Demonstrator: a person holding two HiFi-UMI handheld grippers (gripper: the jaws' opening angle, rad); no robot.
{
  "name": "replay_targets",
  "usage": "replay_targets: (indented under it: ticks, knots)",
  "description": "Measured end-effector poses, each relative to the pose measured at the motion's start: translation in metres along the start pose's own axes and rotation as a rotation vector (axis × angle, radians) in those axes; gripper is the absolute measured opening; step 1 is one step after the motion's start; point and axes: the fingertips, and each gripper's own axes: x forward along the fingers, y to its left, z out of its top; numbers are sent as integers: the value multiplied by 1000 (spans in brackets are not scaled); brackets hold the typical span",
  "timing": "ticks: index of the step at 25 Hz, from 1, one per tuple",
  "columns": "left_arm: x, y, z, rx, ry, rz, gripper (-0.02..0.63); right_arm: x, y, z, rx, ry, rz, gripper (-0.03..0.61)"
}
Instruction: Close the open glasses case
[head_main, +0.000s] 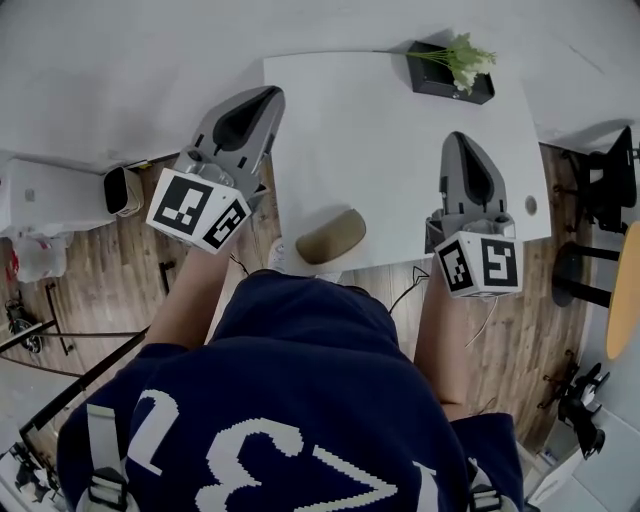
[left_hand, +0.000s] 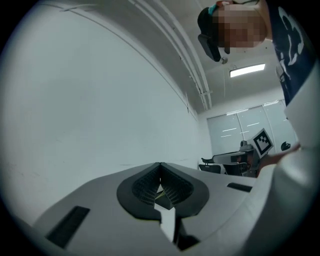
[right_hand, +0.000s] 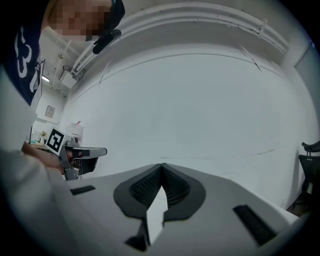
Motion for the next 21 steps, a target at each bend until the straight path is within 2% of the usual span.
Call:
replay_targets:
  ticks: [5, 11, 21]
  knots:
    - [-6, 5, 9, 34, -15, 41, 12, -5, 4, 11, 9, -28, -8, 23]
    - [-8, 5, 8, 24, -20, 47, 12, -9, 4, 14, 30, -39, -23, 23]
    - [-6, 0, 7, 26, -23, 36, 12, -6, 2, 16, 4, -37, -70, 24]
